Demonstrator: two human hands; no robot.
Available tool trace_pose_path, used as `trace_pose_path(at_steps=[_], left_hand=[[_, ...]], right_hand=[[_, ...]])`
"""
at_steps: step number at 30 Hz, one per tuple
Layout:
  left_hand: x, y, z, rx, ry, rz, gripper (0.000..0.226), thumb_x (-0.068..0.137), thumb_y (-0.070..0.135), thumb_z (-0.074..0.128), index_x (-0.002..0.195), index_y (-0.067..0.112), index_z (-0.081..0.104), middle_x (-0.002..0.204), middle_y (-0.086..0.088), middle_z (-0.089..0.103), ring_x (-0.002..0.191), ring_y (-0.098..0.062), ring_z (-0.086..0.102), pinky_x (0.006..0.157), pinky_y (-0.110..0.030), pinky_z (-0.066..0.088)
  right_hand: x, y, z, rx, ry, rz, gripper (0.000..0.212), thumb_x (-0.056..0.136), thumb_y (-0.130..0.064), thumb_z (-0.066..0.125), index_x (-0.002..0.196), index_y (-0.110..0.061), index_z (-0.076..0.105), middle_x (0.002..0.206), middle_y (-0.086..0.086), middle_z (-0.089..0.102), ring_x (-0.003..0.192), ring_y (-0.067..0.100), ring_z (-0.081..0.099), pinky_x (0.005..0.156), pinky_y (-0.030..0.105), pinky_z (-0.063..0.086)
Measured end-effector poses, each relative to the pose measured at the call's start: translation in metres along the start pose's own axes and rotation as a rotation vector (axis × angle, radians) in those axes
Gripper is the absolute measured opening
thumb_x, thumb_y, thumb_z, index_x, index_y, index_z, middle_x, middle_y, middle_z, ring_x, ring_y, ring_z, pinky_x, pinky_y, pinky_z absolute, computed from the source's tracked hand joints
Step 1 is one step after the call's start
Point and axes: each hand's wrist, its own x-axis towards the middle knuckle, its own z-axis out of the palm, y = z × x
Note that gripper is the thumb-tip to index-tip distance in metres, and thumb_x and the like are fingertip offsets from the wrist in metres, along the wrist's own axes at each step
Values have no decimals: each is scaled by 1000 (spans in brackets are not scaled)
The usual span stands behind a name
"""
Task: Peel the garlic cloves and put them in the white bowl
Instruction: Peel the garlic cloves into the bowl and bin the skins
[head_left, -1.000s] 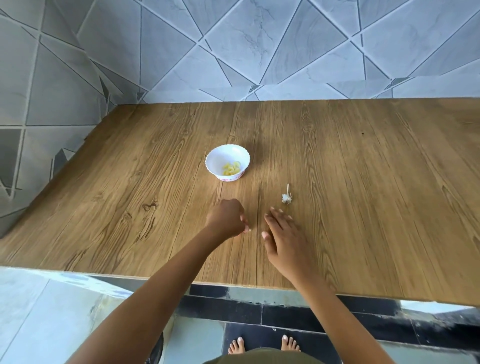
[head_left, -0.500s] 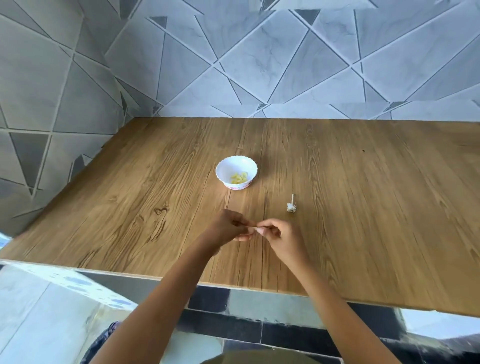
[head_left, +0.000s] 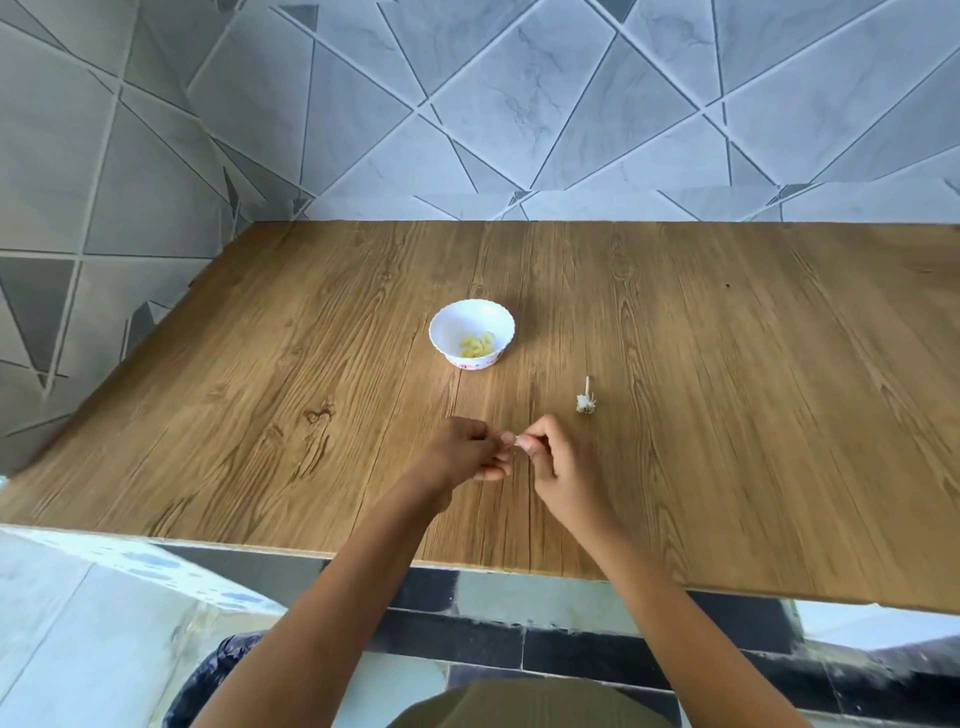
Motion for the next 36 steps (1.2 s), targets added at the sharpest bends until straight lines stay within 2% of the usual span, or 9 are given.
trace_pose_path(at_steps=[2, 4, 9, 12, 23, 26, 30, 33, 36], left_hand=[[-1, 0, 1, -140, -35, -107, 15, 91, 13, 60, 81, 2, 62, 69, -8, 61, 53, -5, 63, 53, -15, 51], [-1, -1, 1, -185, -41, -145, 15, 92, 12, 59, 83, 1, 63, 70, -8, 62, 53, -6, 63, 54, -15, 52], [0, -9, -3, 169, 26, 275, 15, 91, 6, 60, 76, 11, 62, 70, -6, 64, 66, -15, 62, 63, -23, 53], [0, -10, -5, 185, -5, 404, 12, 89, 4, 62, 79, 12, 63, 70, -3, 64, 67, -11, 62, 66, -24, 52], [-5, -6, 2, -482, -128, -51, 14, 92, 8, 55, 86, 4, 67, 69, -4, 69, 61, -8, 66, 58, -15, 54], [-4, -8, 0, -374, -46, 27, 10, 90, 10, 59, 86, 4, 67, 69, -3, 68, 62, -8, 65, 57, -14, 52], [-3, -10, -9, -134, 77, 183, 12, 86, 6, 65, 92, -5, 66, 69, -8, 65, 60, -9, 62, 58, -17, 52], [-2, -11, -14, 11, 133, 280, 7, 83, 2, 68, 89, -1, 68, 73, -14, 66, 65, -15, 62, 64, -23, 54], [-1, -11, -13, 121, 160, 352, 8, 80, 2, 72, 84, 8, 71, 79, -13, 69, 72, -21, 64, 75, -33, 55]], right_hand=[[-3, 8, 3, -159, 43, -182, 14, 90, -8, 42, 78, -4, 49, 74, 3, 49, 64, 12, 45, 55, 20, 37], [-4, 10, 5, -145, 22, -124, 15, 91, -11, 44, 79, -4, 50, 74, 2, 50, 63, 11, 46, 55, 19, 38], [12, -18, -13, 637, -262, 863, 16, 95, -18, 53, 88, -5, 60, 70, -1, 54, 61, 8, 49, 58, 20, 44], [20, -19, -25, 988, -280, 1057, 13, 94, -12, 54, 86, -4, 61, 65, 2, 54, 54, 8, 47, 49, 17, 44], [8, -33, -6, 893, -40, 781, 26, 98, -21, 47, 76, -11, 60, 57, -5, 52, 53, 6, 45, 53, 18, 40], [8, -26, -6, 580, -62, 726, 29, 100, -26, 43, 76, -15, 55, 61, -7, 50, 54, 6, 47, 51, 19, 42], [0, -4, -7, 55, -27, 402, 41, 88, -39, 59, 63, -8, 55, 57, -1, 58, 51, 17, 53, 51, 32, 42], [2, -4, -8, 166, -17, 363, 10, 85, -19, 69, 83, -10, 69, 73, -7, 66, 65, 2, 59, 60, 17, 47], [6, -14, -13, 571, -69, 586, 14, 87, -13, 65, 99, -7, 70, 83, 1, 71, 70, 5, 64, 67, 19, 54]])
